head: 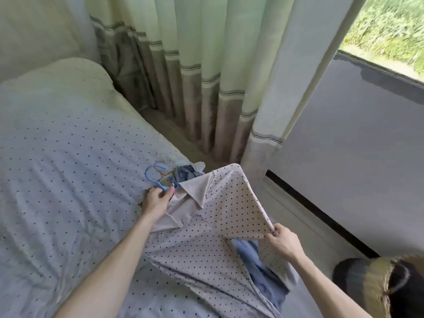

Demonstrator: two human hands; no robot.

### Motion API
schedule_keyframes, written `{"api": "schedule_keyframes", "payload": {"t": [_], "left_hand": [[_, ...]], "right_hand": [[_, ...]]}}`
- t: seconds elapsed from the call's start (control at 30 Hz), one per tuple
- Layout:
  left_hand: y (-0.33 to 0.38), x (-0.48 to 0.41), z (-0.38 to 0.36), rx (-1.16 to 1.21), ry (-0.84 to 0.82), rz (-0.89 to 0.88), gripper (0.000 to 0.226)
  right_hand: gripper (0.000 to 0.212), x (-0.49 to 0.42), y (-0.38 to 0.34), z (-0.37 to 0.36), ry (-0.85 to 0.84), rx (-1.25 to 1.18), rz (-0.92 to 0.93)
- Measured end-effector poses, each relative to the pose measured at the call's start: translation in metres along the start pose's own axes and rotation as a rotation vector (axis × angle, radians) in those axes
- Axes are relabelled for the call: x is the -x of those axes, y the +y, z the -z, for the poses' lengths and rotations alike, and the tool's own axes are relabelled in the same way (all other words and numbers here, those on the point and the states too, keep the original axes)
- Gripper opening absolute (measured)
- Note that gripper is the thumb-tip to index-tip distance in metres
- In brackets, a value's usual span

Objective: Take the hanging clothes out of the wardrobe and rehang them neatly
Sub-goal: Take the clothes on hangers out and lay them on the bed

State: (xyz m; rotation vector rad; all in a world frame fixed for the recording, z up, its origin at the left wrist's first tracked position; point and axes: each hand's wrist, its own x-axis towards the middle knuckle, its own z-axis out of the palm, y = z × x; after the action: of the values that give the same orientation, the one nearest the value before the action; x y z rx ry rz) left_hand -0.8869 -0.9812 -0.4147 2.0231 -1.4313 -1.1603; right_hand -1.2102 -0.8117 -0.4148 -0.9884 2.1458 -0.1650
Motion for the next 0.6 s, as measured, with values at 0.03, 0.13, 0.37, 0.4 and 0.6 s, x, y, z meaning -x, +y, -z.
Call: {"api": "schedule_keyframes", "payload": {"t": [0.03, 0.13, 0.37, 0.4, 0.6], "left_hand": [[-0.008, -0.01, -0.001, -0.01, -0.018, 0.016, 0.041], [-0.027, -0.046, -0.006, -0.049, -0.056, 0.046, 0.036], [-0.044, -0.144, -0.006, -0.04, -0.062, 0.067, 0.041], [-0.048, -0.16, -0.006, -0.038, -0.065, 0.068, 0.042], [-0.091, -0.229, -0.01, 0.044, -0.041, 0.111, 0.04]], "right_hand": [[0.006, -0.006, -0.005, -0.008, -0.026, 0.027, -0.001], [0.003, -0.024, -0.023, -0.026, -0.085, 0.084, -0.001], [0.024, -0.09, -0.056, -0.06, -0.129, 0.129, -0.023], [0.024, -0.098, -0.062, -0.063, -0.129, 0.134, -0.019], [0.028, -0.143, -0.091, -0.079, -0.127, 0.145, 0.011]]}}
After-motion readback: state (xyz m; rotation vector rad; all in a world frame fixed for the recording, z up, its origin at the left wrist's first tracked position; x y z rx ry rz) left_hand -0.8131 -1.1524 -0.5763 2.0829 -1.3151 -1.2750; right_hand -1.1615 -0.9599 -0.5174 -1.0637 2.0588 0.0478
